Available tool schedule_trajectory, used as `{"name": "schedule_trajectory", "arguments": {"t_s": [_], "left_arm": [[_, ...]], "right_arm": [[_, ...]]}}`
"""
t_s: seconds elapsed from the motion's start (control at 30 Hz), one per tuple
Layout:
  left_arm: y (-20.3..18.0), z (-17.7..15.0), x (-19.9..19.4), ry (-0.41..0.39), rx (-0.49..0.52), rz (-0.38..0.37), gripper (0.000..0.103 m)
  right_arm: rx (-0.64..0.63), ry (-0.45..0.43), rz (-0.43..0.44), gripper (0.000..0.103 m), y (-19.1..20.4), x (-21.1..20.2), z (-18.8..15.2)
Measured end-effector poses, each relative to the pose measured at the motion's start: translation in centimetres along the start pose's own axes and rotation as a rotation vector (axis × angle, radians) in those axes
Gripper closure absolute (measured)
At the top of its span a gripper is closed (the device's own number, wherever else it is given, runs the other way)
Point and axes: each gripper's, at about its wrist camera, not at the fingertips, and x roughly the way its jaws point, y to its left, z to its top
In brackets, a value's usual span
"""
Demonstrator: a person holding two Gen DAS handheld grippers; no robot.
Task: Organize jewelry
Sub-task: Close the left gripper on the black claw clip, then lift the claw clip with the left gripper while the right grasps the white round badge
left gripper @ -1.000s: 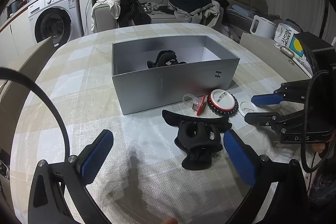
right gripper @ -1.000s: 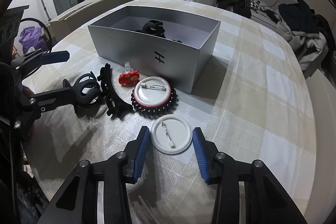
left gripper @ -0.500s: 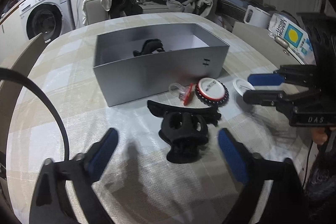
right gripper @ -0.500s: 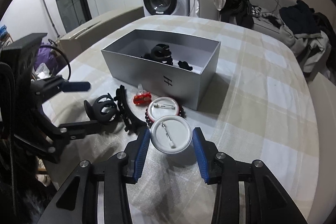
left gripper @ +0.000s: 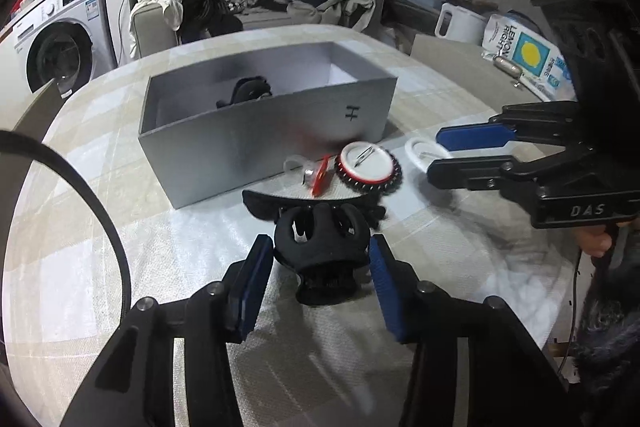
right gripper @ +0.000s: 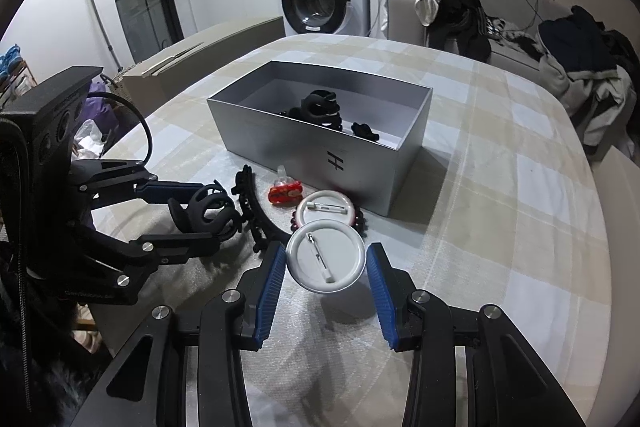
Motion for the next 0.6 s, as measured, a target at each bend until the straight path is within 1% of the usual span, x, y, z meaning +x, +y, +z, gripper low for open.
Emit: {"name": "schedule_trajectory", "arguments": {"t_s": [0.13,0.27,0.53,0.6], "left_arm": [[0.1,0.3,-0.8,-0.041,-0.001,0.013,0.06],[0.5,0.7,-1.2,-0.074,-0.008,0.054,0.06],[1.4,1.3,-2.0,-0.131,-0.065,0.064,0.06],[1.6,1.3,-2.3,-0.148,-0.08,0.051,0.06]], "right_arm": [[0.011,-0.016,0.0,0.063,-0.1,-0.3,0.1],[0.029,-0.045,0.009,0.062,-0.2,-0.9,0.4],[0.055,-0.119,0.035,0.062,-0.4,-2.3,1.0],[0.068,-0.132,0.042,0.062,-0.5,-2.5,1.1]]}}
